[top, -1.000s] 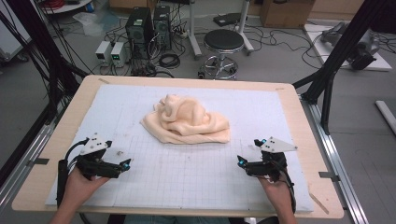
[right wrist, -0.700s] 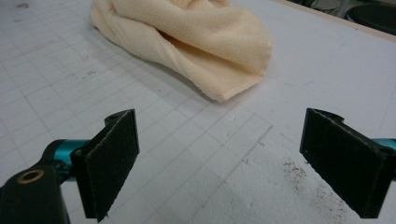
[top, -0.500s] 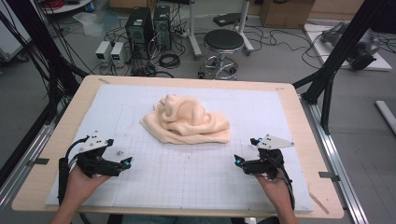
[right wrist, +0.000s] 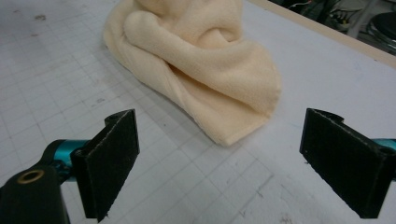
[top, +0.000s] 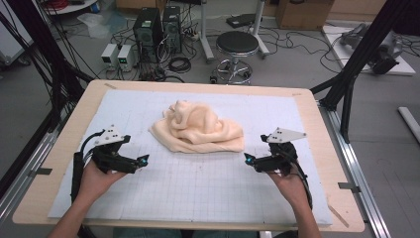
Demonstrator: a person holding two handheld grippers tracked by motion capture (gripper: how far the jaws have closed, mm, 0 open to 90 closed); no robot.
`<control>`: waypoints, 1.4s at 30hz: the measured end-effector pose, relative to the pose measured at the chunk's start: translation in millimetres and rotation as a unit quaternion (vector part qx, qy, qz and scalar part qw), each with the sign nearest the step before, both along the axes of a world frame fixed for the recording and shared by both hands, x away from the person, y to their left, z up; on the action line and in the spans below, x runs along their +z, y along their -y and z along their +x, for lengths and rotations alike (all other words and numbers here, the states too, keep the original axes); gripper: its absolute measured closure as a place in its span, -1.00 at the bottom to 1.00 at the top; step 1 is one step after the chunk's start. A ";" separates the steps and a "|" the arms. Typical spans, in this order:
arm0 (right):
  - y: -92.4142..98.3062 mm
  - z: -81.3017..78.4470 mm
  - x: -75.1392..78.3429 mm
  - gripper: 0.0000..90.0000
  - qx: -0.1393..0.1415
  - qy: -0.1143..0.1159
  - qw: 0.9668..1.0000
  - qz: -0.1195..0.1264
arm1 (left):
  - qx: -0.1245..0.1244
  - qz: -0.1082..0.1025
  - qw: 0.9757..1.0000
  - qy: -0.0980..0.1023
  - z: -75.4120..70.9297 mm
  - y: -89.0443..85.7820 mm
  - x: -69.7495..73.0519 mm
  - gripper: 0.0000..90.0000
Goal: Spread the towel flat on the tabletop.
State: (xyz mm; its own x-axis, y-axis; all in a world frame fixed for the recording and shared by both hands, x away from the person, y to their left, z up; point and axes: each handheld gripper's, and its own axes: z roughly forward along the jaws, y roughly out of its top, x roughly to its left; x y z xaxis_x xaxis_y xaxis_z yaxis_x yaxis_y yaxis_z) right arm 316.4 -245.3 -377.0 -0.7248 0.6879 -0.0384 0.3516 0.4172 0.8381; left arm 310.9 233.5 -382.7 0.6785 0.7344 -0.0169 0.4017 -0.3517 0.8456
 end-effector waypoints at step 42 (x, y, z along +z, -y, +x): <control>-58.0 66.9 -56.9 0.84 0.101 -0.080 0.988 -0.080 | -0.019 0.054 0.993 -0.103 102.1 44.0 -50.3 0.90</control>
